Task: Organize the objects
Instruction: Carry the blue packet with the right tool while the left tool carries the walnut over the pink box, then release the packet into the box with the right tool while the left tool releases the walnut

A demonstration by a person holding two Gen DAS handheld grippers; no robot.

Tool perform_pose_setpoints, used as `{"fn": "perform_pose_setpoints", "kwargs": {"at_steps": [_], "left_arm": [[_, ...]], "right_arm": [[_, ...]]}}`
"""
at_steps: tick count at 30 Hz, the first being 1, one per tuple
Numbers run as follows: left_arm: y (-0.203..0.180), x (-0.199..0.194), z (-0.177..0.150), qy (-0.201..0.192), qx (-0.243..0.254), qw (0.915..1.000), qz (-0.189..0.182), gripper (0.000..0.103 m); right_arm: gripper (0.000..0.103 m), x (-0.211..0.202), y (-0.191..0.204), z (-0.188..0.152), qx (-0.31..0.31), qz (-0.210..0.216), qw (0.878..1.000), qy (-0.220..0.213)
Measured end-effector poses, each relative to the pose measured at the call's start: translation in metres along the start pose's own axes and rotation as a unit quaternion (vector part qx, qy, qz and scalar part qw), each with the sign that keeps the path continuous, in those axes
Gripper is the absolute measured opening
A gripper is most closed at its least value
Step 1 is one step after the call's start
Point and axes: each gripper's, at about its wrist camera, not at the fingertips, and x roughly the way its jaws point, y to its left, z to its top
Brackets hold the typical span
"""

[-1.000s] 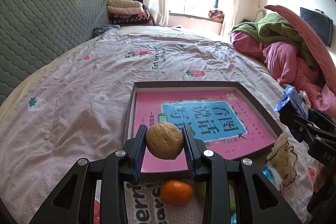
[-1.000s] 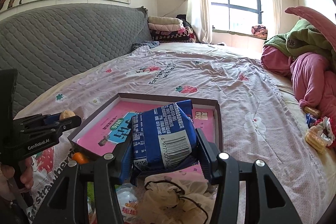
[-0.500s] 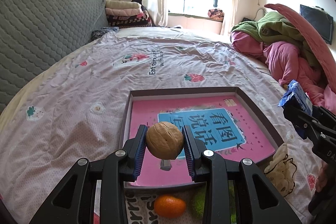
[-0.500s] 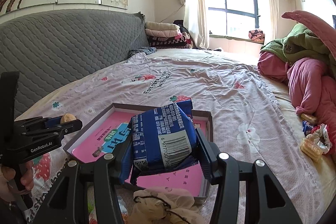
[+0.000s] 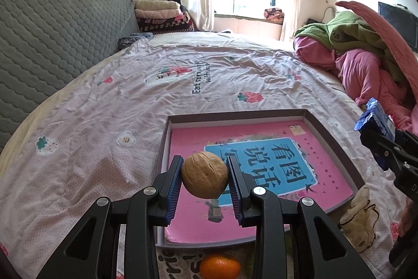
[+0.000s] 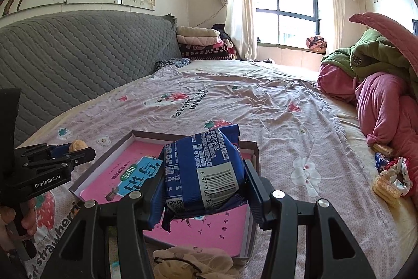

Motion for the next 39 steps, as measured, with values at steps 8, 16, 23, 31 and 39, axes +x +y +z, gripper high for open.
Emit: {"fn": "perform_pose_setpoints", "kwargs": {"at_steps": [8,16,23,31,39], "left_arm": [[0.003,0.019,0.001,0.02,-0.003,0.9998,-0.007,0.034],[0.003,0.046,-0.002,0.055,-0.008,0.9983,-0.014,0.034],[-0.004,0.061,-0.011,0.081,0.01,0.9966,-0.012,0.034],[-0.011,0.069,-0.019,0.098,0.022,0.9948,-0.015,0.034],[-0.011,0.075,-0.023,0.105,0.024,0.9941,-0.011,0.034]], "right_arm": [[0.053,0.016,0.0,-0.005,-0.004,-0.002,1.0,0.022],[0.053,0.037,-0.005,-0.014,-0.002,-0.009,0.998,0.057],[0.053,0.052,-0.005,-0.022,-0.007,-0.009,0.996,0.087],[0.053,0.07,-0.001,-0.036,-0.008,-0.006,0.992,0.129],[0.054,0.079,0.0,-0.045,-0.005,-0.007,0.988,0.154]]}}
